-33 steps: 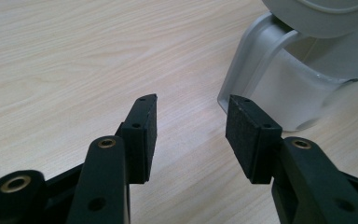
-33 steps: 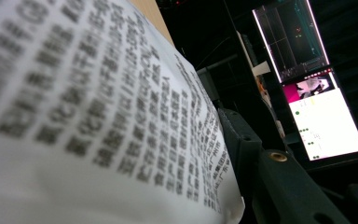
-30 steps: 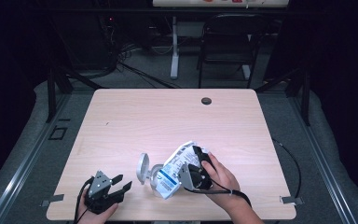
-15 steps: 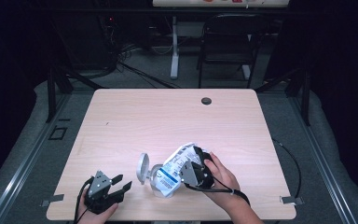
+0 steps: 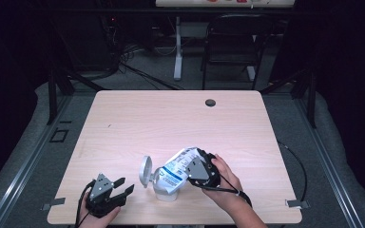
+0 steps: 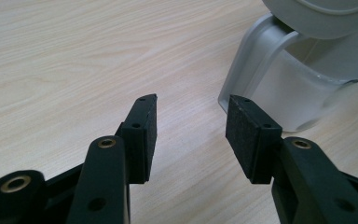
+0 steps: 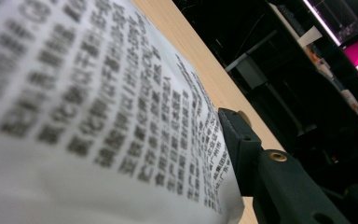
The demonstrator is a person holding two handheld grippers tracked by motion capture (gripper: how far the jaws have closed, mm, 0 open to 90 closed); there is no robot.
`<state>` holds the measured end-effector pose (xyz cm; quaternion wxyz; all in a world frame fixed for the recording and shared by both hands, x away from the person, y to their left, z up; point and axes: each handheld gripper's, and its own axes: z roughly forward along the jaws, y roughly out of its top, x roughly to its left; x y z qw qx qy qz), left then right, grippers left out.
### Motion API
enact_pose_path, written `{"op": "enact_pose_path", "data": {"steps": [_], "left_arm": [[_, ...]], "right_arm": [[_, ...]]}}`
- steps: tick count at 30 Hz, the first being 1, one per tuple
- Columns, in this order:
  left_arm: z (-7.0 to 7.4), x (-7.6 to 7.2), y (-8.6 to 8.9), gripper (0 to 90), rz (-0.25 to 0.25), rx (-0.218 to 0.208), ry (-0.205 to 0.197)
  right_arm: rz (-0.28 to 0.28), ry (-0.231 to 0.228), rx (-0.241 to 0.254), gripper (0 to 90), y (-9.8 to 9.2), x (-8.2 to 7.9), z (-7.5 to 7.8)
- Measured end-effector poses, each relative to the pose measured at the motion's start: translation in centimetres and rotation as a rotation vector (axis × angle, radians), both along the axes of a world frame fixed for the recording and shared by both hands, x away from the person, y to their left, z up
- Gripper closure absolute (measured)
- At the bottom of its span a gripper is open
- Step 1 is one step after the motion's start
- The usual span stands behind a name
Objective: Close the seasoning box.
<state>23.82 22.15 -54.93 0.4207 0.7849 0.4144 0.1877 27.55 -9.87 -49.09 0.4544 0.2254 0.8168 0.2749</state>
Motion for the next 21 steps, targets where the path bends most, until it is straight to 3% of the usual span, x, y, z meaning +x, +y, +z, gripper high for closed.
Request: {"op": "enact_pose_path", "data": {"steps": [7, 9, 10, 21], "left_arm": [[0.0, 0.0, 0.0, 54.2, 0.0, 0.001, -0.003], [0.0, 0.0, 0.0, 54.2, 0.0, 0.001, -0.003], [0.0, 0.0, 0.0, 54.2, -0.001, 0.001, -0.003], [0.0, 0.0, 0.0, 54.2, -0.001, 0.001, -0.003]], "right_arm": [[-0.012, 0.071, 0.11, 67.9, -0.6, 0.5, 0.2], [-0.015, 0.082, 0.119, 67.9, -0.7, 0.6, 0.2], [-0.021, 0.099, 0.153, 67.9, -0.8, 0.7, 0.3], [-0.051, 0.183, 0.267, 67.8, -1.9, 1.3, 0.3]]}}
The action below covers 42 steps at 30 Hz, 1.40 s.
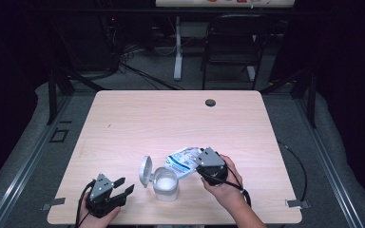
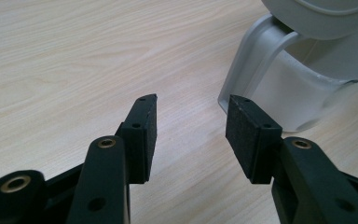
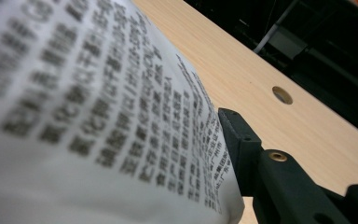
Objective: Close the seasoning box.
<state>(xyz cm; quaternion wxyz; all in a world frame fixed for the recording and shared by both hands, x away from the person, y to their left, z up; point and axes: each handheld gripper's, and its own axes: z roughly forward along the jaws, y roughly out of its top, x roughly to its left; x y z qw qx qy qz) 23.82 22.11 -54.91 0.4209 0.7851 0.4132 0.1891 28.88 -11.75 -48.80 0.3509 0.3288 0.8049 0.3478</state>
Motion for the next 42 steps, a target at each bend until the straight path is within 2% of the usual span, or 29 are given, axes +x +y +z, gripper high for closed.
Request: {"op": "enact_pose_path", "data": {"steps": [2, 4, 5, 9, 11, 18, 25, 32, 42], "left_arm": [[0.0, 0.0, 0.0, 54.2, 0.0, 0.0, -0.001], [0.0, 0.0, 0.0, 54.2, 0.0, 0.001, -0.001], [0.0, 0.0, 0.0, 54.2, 0.0, 0.001, -0.001], [0.0, 0.0, 0.0, 54.2, -0.001, 0.002, 0.0], [0.0, 0.0, 0.0, 54.2, -0.001, 0.002, 0.0], [0.0, 0.0, 0.0, 54.2, -0.002, 0.001, 0.002], [0.0, 0.0, 0.0, 54.1, -0.001, -0.001, 0.002], [0.0, 0.0, 0.0, 54.1, -0.001, -0.002, 0.004], [-0.1, 0.0, 0.0, 54.1, -0.001, 0.001, 0.004]], "right_arm": [[-0.004, 0.023, 0.044, 67.8, -0.2, 0.2, -0.2], [-0.006, 0.03, 0.051, 67.8, -0.3, 0.2, -0.2], [-0.007, 0.048, 0.073, 67.8, -0.4, 0.3, -0.4], [-0.015, 0.071, 0.103, 67.8, -0.7, 0.4, -0.4], [-0.023, 0.097, 0.148, 67.8, -0.9, 0.6, -0.4], [-0.04, 0.128, 0.213, 67.8, -1.5, 0.8, -0.4], [-0.068, 0.195, 0.317, 67.8, -2.2, 1.2, -0.9], [-0.099, 0.239, 0.374, 67.8, -3.1, 1.6, -1.4], [-0.134, 0.258, 0.412, 67.4, -3.6, 1.9, -2.4]]}}
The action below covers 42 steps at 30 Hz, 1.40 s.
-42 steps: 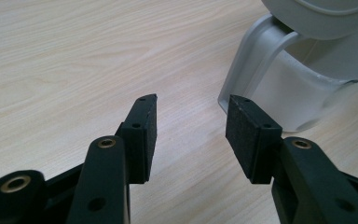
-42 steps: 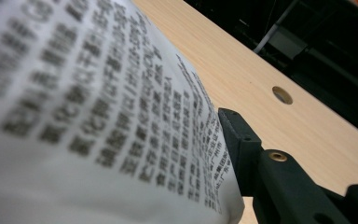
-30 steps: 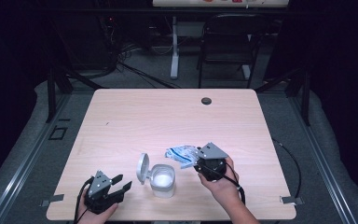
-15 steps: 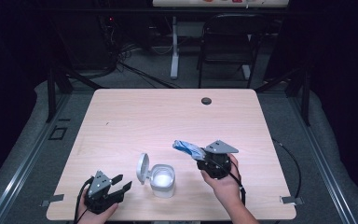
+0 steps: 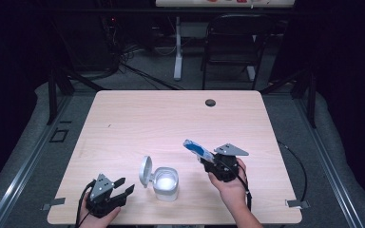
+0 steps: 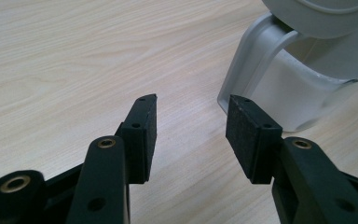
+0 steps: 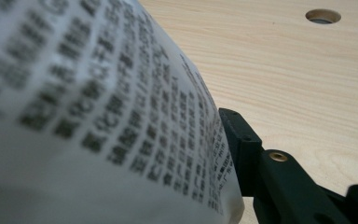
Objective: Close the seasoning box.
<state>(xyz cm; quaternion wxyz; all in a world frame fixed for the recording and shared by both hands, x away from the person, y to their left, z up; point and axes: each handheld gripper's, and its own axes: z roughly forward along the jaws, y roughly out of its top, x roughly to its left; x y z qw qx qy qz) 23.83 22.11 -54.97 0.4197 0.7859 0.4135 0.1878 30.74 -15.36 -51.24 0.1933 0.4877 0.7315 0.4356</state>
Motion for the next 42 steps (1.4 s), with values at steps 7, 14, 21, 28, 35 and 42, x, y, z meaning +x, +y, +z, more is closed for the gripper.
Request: {"op": "enact_pose_path", "data": {"steps": [7, 14, 21, 28, 35, 42], "left_arm": [[0.0, 0.0, 0.0, 54.1, 0.002, 0.004, 0.0], [0.0, 0.0, 0.0, 54.1, 0.0, 0.003, 0.001], [0.0, 0.0, -0.1, 54.1, 0.001, 0.0, 0.0], [0.0, 0.0, 0.0, 54.1, -0.001, 0.002, 0.0], [0.0, 0.0, -0.1, 54.1, 0.002, 0.004, 0.0], [-0.1, 0.0, -0.1, 54.1, 0.003, 0.004, 0.0]], "right_arm": [[-0.022, 0.024, 0.01, 66.9, -0.4, 0.2, -1.5], [-0.03, 0.036, 0.008, 66.3, -0.6, 0.3, -2.1], [-0.036, 0.036, 0.012, 65.8, -0.6, 0.3, -2.4], [-0.045, 0.032, 0.015, 65.2, -0.7, 0.3, -2.6], [-0.05, 0.031, 0.025, 64.2, -0.7, 0.2, -3.1], [-0.06, 0.045, 0.028, 63.2, -0.9, 0.3, -3.8]]}}
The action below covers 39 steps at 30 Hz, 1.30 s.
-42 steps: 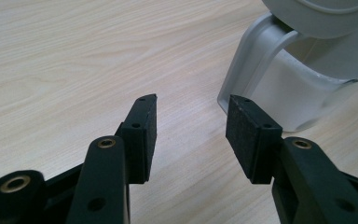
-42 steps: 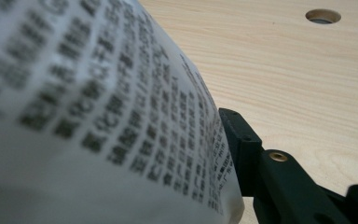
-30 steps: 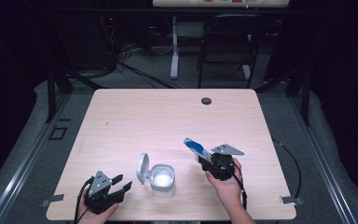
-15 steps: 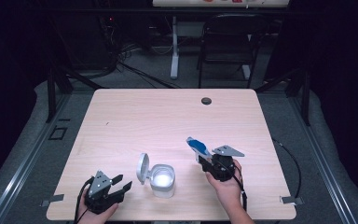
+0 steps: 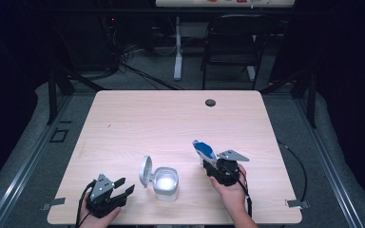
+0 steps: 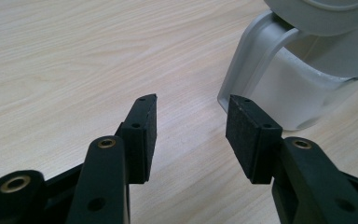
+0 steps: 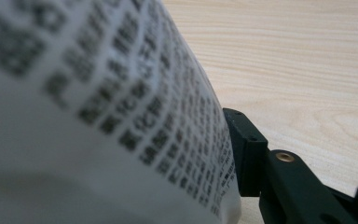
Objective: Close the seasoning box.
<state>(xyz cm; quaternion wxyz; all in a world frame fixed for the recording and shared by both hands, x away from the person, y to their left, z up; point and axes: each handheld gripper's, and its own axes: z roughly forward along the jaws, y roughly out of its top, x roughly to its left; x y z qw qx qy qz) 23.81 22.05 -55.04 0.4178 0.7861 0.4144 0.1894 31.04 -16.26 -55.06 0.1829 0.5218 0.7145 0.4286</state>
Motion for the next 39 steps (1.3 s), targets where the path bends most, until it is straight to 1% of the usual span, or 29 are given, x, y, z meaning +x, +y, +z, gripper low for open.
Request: {"op": "enact_pose_path", "data": {"steps": [1, 7, 12, 13, 15, 17, 19, 20, 21, 22, 24, 32, 33, 34, 35, 36, 38, 39], "left_arm": [[0.0, 0.0, 0.0, 54.1, 0.0, 0.0, 0.0], [-0.01, 0.0, 0.0, 54.1, 0.0, 0.001, 0.0], [-0.05, 0.01, -0.05, 54.1, -0.001, -0.002, 0.0], [-0.04, 0.0, -0.06, 54.1, -0.001, -0.002, 0.001], [-0.03, -0.01, -0.04, 54.1, -0.001, -0.001, -0.001], [-0.03, -0.01, -0.02, 54.1, -0.001, -0.001, 0.0], [-0.03, 0.0, -0.03, 54.1, -0.001, -0.001, 0.0], [-0.04, 0.0, -0.05, 54.1, -0.001, -0.002, 0.0], [-0.05, 0.0, -0.09, 54.1, -0.001, -0.002, -0.001], [-0.05, 0.0, -0.09, 54.1, -0.001, -0.001, 0.0], [-0.06, 0.0, -0.1, 54.1, -0.001, -0.001, 0.001], [-0.06, 0.0, -0.08, 54.0, -0.001, -0.003, 0.001], [-0.06, 0.0, -0.07, 54.0, 0.0, -0.003, 0.001], [-0.03, 0.0, -0.05, 54.0, -0.001, -0.004, 0.0], [-0.01, -0.01, -0.03, 53.9, -0.002, -0.003, 0.0], [-0.01, -0.01, -0.03, 53.9, -0.002, -0.003, 0.0], [-0.01, -0.01, -0.03, 54.0, -0.001, -0.004, 0.0], [-0.01, -0.01, -0.02, 53.9, -0.001, -0.003, 0.001]], "right_arm": [[0.001, 0.007, -0.012, 62.9, -0.07, 0.01, -0.06], [-0.003, 0.011, -0.003, 60.4, -0.19, 0.07, -0.4], [-0.001, 0.011, -0.007, 59.1, -0.3, 0.02, -0.37], [-0.005, 0.012, 0.004, 57.2, -0.28, -0.01, -0.43], [-0.001, 0.015, 0.005, 56.1, -0.3, -0.02, -0.48], [-0.002, 0.004, 0.014, 55.7, -0.36, -0.09, -0.38], [0.0, 0.002, 0.015, 55.6, -0.44, -0.11, -0.27], [-0.002, -0.005, 0.022, 54.2, -0.41, -0.12, -0.2], [-0.001, -0.005, 0.017, 51.8, -0.43, -0.11, -0.08], [0.001, -0.004, 0.014, 51.3, -0.48, -0.1, -0.02], [-0.004, -0.007, 0.017, 50.4, -0.51, -0.11, 0.03], [0.004, -0.014, 0.036, 46.6, -0.58, -0.35, 0.13], [0.004, -0.02, 0.049, 46.2, -0.58, -0.48, 0.13], [0.007, -0.017, 0.04, 45.9, -0.63, -0.54, 0.17], [0.005, -0.021, 0.047, 45.6, -0.64, -0.62, 0.16], [0.01, -0.027, 0.067, 45.5, -0.64, -0.7, 0.16], [0.009, -0.026, 0.058, 45.3, -0.7, -0.77, 0.18], [0.013, -0.03, 0.074, 44.9, -0.68, -0.83, 0.17]]}}
